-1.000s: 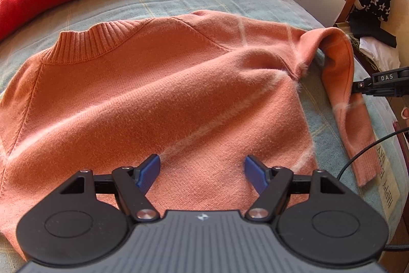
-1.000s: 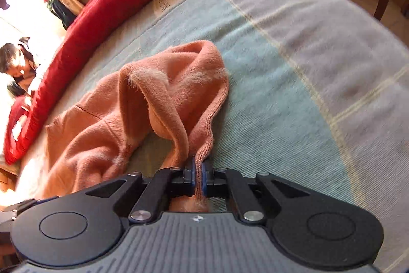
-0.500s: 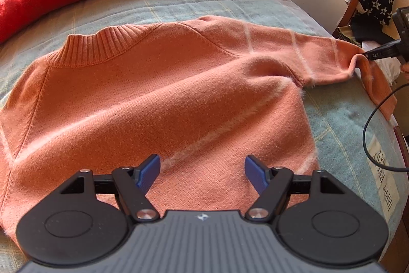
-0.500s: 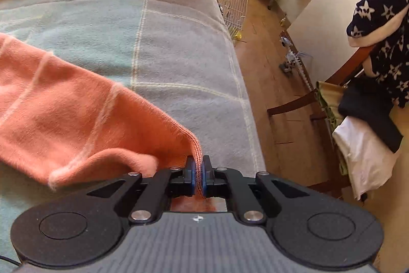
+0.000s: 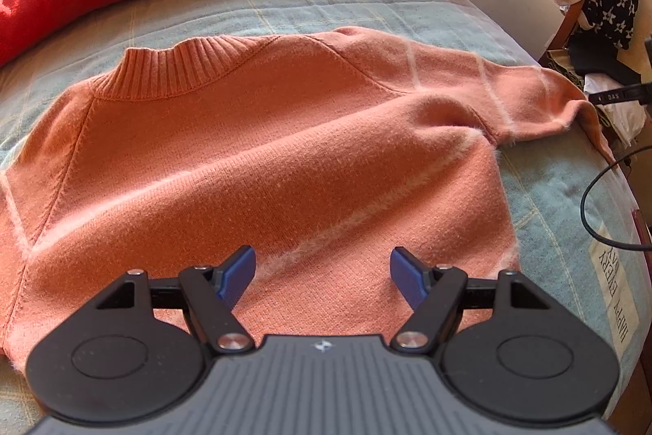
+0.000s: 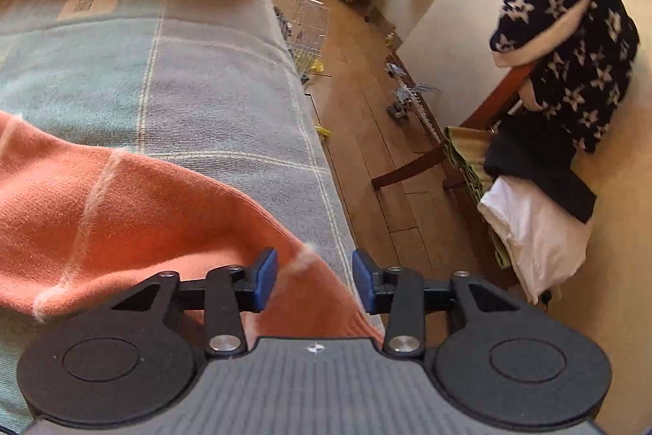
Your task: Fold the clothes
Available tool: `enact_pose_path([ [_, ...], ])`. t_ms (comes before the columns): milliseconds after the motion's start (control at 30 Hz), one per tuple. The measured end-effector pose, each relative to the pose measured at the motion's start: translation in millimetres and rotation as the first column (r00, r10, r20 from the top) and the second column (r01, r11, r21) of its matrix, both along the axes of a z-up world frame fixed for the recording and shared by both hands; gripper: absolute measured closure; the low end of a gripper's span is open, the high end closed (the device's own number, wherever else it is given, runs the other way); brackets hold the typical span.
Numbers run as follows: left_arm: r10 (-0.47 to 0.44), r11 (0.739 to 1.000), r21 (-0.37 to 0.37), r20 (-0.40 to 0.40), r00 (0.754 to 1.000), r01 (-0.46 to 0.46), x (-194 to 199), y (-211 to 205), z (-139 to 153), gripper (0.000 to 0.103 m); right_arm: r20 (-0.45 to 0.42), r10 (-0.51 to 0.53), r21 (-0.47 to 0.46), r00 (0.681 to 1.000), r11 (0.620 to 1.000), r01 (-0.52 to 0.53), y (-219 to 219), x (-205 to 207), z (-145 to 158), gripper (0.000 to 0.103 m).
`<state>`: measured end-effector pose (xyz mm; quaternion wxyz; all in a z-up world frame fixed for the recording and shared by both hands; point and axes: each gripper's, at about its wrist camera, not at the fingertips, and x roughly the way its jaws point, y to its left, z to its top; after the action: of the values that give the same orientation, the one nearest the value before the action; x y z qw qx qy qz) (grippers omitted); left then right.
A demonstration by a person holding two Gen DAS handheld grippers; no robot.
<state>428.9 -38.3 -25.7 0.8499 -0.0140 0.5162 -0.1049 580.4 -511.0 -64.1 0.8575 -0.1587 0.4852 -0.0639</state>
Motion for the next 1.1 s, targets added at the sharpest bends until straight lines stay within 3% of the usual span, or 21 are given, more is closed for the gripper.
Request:
enact_pose_path([
  [100, -0.005, 1.0, -0.002, 0.004, 1.0, 0.005, 2.8, -2.6, 0.7, 0.029, -0.008, -0.068, 0.101, 0.998, 0.993, 0.068, -11.9, -26.5, -0.7, 0.049],
  [167, -0.015, 1.0, -0.005, 0.005, 1.0, 0.015, 5.1, -6.2, 0.7, 0.029, -0.048, -0.067, 0.12, 0.997, 0.99, 0.072, -10.9, -40.4, -14.9, 0.042],
  [233, -0.031, 1.0, 0.0, 0.003, 1.0, 0.031, 6.6, -11.2, -0.2, 0.029, -0.072, -0.064, 0.096, 0.995, 0.993, 0.071, -7.8, -45.8, -32.0, 0.04],
  [367, -0.06, 0.998, 0.016, -0.004, 0.998, 0.06, 7.2, -20.6, -2.5, 0.029, -0.011, -0.106, 0.026, 0.994, 0.994, 0.106, -14.4, -28.8, -47.1, 0.039],
  [467, -0.071, 0.997, 0.013, -0.012, 0.997, 0.071, 5.9, -23.6, -2.8, 0.029, 0.034, -0.133, -0.047, 0.991, 0.99, 0.134, -28.6, -12.5, -45.3, 0.039],
  [533, -0.08, 0.997, 0.018, -0.012, 0.997, 0.08, 5.0, -24.9, -2.8, 0.029, 0.051, -0.147, -0.069, 0.988, 0.986, 0.15, -39.8, -5.9, -39.3, 0.032],
  [667, -0.073, 0.997, 0.024, -0.007, 0.997, 0.073, 2.5, -21.3, -1.0, 0.029, 0.022, -0.206, -0.169, 0.978, 0.964, 0.207, -55.1, -2.7, -32.6, 0.032],
  [733, -0.064, 0.997, 0.031, -0.002, 0.998, 0.064, 0.8, -16.8, 0.6, 0.029, 0.024, -0.259, -0.148, 0.966, 0.954, 0.26, -60.3, -11.4, -25.5, 0.032],
  [867, -0.046, 0.998, 0.045, 0.008, 0.999, 0.046, -2.8, -7.7, 3.7, 0.029, 0.061, -0.279, 0.0, 0.958, 0.96, 0.28, -49.3, -31.0, -8.0, 0.031],
  [1000, -0.027, 0.998, 0.06, 0.02, 0.999, 0.026, -6.3, 1.8, 7.2, 0.029, 0.084, -0.142, 0.225, 0.986, 0.967, 0.12, 0.1, -39.5, 10.9, 0.026],
  [1100, -0.006, 0.998, 0.061, 0.028, 1.0, 0.004, -10.3, 10.8, 9.9, 0.029, 0.077, 0.006, 0.392, 0.997, 0.919, -0.036, 51.2, -42.8, 21.3, 0.025],
])
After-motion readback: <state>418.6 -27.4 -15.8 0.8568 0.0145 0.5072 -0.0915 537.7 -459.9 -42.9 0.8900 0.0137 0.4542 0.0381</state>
